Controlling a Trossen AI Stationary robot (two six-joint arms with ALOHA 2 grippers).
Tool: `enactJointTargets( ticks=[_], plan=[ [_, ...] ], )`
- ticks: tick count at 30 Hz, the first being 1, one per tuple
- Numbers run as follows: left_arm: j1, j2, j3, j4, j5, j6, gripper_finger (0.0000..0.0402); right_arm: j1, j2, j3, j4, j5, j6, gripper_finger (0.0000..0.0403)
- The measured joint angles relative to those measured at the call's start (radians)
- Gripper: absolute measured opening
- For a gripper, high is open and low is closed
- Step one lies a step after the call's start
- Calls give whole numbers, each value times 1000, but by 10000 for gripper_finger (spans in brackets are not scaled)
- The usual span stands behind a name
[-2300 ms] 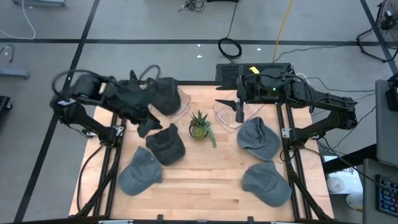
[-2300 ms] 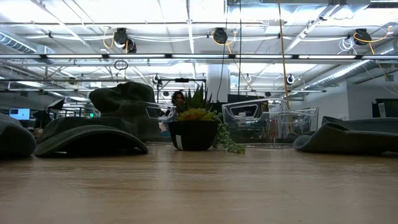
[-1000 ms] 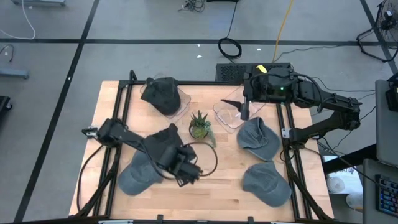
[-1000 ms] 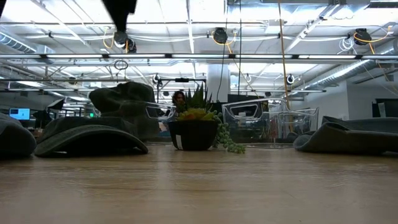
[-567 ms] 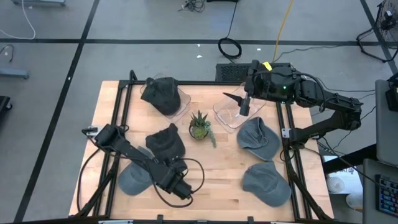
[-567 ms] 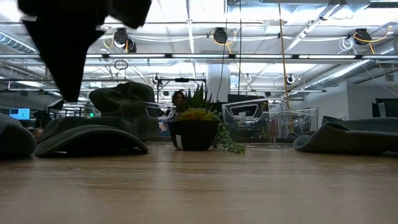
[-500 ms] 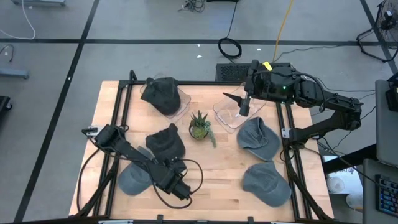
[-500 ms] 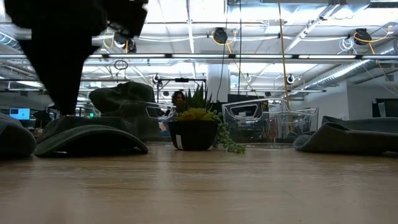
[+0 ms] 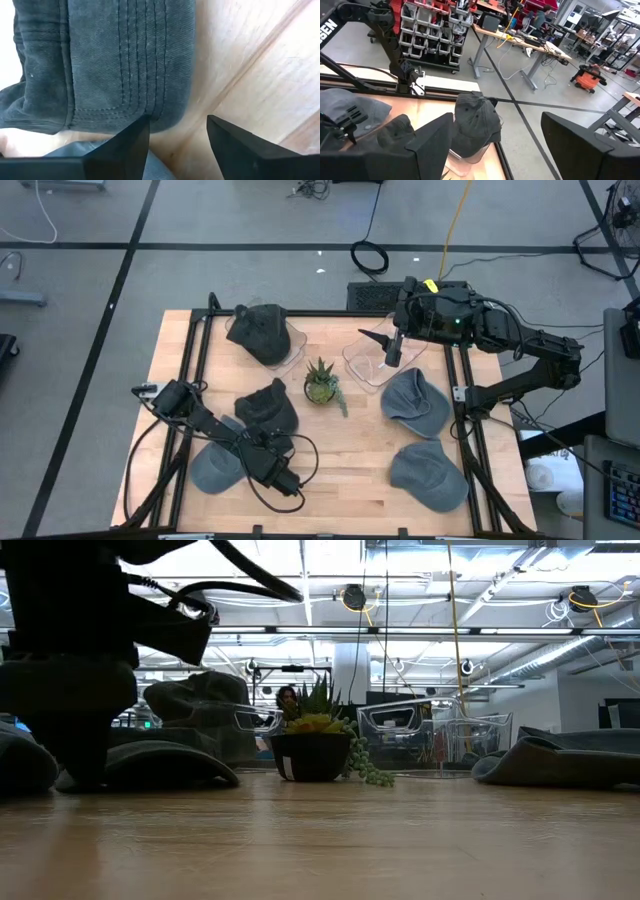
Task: Pick & Place hat
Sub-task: Put the black cap into the left transparent bin
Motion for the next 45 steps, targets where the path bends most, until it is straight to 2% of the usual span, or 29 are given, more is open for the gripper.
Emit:
enactJointTargets(
  ticks=[8,13,16,21,23,32,37,41,45],
  plan=[
    [46,0,0,61,-14,-53,181,0,0,0,0,-9,-1,293],
    [68,-2,0,101,-18,-88,164,0,0,0,0,-55,-1,293],
    [75,-2,0,100,-19,-99,130,0,0,0,0,-62,-1,293],
    [73,-2,0,103,-49,-91,33,0,0,0,1,-62,-1,293],
    [68,-2,0,109,-62,-79,10,0,0,0,1,-62,-1,293],
    [69,-2,0,108,-61,-101,6,0,0,0,1,-62,8,293],
    [77,-2,0,125,23,-59,7,0,0,0,1,-61,21,293],
    [92,-2,0,134,102,-20,37,0,0,0,1,-61,25,293],
    [92,-5,8,99,179,22,99,0,0,0,1,-61,24,293]
  ],
)
